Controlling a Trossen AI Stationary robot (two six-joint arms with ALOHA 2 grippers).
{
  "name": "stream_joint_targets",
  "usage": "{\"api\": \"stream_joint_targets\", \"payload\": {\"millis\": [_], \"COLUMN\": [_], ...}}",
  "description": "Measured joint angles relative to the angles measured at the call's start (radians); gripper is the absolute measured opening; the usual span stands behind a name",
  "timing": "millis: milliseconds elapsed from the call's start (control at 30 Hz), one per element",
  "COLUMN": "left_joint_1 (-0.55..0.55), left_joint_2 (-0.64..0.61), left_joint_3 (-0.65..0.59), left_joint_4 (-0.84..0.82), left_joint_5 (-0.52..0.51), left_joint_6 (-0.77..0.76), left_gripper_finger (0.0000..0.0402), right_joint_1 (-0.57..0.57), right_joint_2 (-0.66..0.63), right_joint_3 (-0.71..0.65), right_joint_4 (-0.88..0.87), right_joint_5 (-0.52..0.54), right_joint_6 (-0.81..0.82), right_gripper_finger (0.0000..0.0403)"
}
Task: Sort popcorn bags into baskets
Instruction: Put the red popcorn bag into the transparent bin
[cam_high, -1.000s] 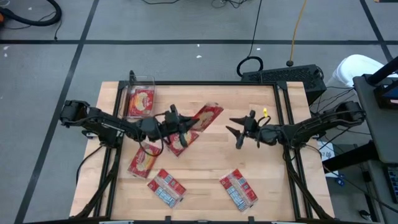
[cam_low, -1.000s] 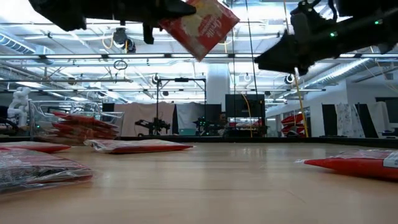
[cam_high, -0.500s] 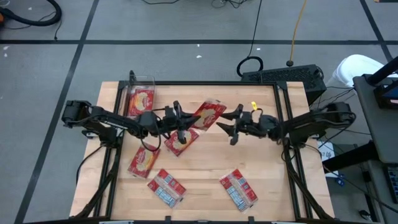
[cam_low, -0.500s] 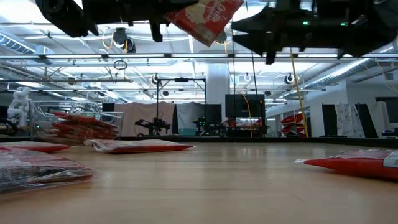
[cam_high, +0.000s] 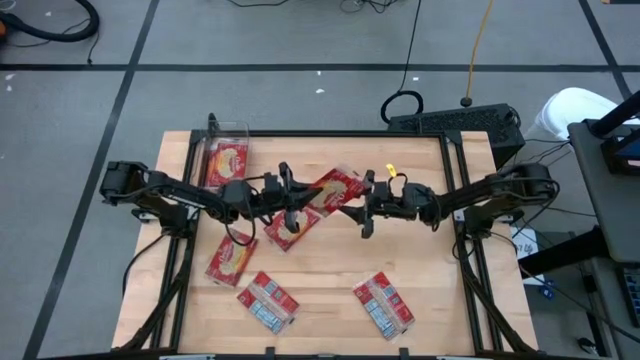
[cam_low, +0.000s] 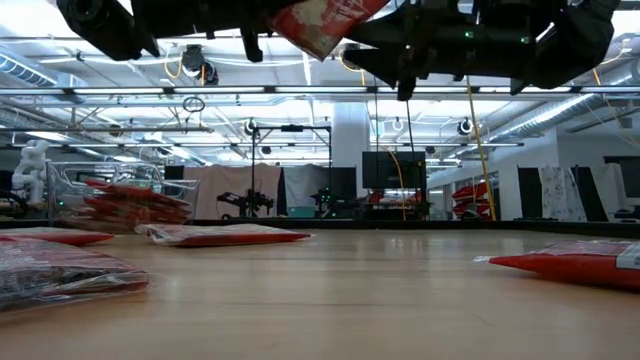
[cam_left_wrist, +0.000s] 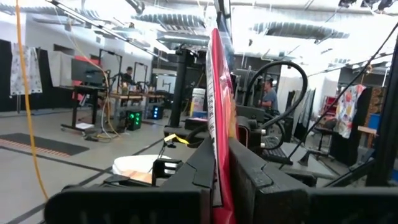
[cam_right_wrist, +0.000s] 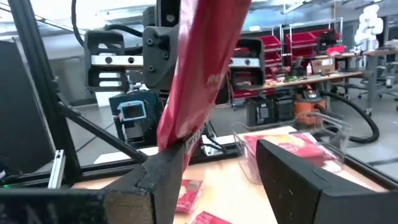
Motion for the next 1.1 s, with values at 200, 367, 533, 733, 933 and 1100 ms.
{"api": "stream_joint_targets", "payload": {"millis": [200, 367, 533, 733, 933, 1100], "left_joint_1": [0.004, 0.006, 0.020, 0.021, 0.021, 0.019], "left_joint_2": [-0.031, -0.059, -0.057, -0.040, -0.040, -0.040], "left_joint_3": [-0.001, -0.002, -0.002, -0.002, -0.002, -0.002], "left_joint_4": [-0.025, -0.056, -0.056, -0.022, -0.017, -0.038], "left_joint_5": [-0.003, -0.019, -0.016, 0.020, 0.040, 0.046], "left_joint_6": [0.046, 0.064, 0.020, 0.007, 0.008, 0.003], "left_gripper_finger": [0.0029, 0.0029, 0.0030, 0.0030, 0.0030, 0.0030], "right_joint_1": [-0.005, -0.007, -0.007, -0.014, -0.026, -0.024], "right_joint_2": [-0.112, -0.190, -0.175, -0.078, 0.040, 0.088], "right_joint_3": [-0.035, -0.048, -0.049, -0.043, 0.013, 0.043], "right_joint_4": [-0.091, -0.133, -0.050, 0.067, 0.134, 0.216], "right_joint_5": [0.002, -0.001, -0.001, 0.001, 0.000, -0.001], "right_joint_6": [0.015, 0.010, -0.002, 0.014, 0.058, 0.001], "right_gripper_finger": [0.0197, 0.0197, 0.0197, 0.0197, 0.0197, 0.0186]}}
